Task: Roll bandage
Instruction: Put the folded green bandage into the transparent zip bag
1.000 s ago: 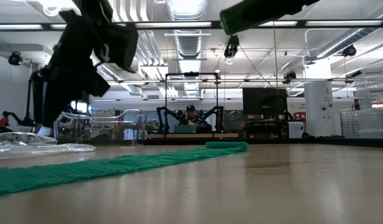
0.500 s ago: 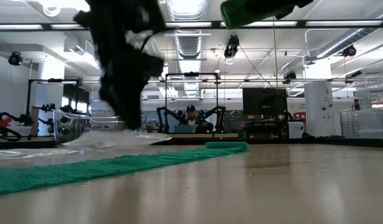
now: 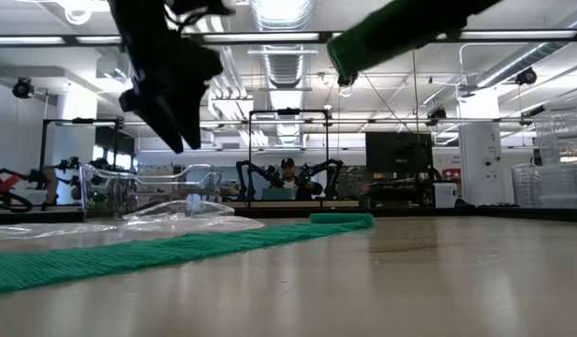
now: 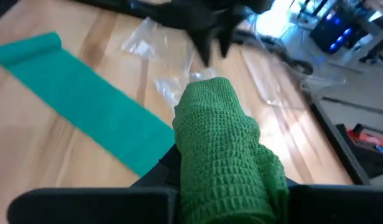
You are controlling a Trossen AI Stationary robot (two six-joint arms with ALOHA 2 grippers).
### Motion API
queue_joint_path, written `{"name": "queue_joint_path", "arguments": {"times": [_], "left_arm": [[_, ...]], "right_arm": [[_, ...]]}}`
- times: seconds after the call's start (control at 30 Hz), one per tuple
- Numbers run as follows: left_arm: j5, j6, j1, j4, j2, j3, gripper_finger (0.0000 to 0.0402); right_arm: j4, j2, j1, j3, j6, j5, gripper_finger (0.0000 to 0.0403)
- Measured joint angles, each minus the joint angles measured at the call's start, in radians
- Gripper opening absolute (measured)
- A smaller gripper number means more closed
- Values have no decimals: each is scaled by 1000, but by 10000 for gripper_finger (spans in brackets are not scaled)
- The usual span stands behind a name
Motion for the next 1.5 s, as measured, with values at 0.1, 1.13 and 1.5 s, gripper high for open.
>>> {"name": "queue_joint_path", "arguments": {"times": [0.1,1.13,1.5], "left_arm": [[7,55,92,8,-13,-52,224],[261,778,217,511,-10,-290,30],[181,1477,-12,460,-11,-28,1]], "right_arm": [[0,20,0,3,17,-6,51],[-78,35,-106,133,-133,-167,51],[-78,121,-213,223,-413,-255,51]]}}
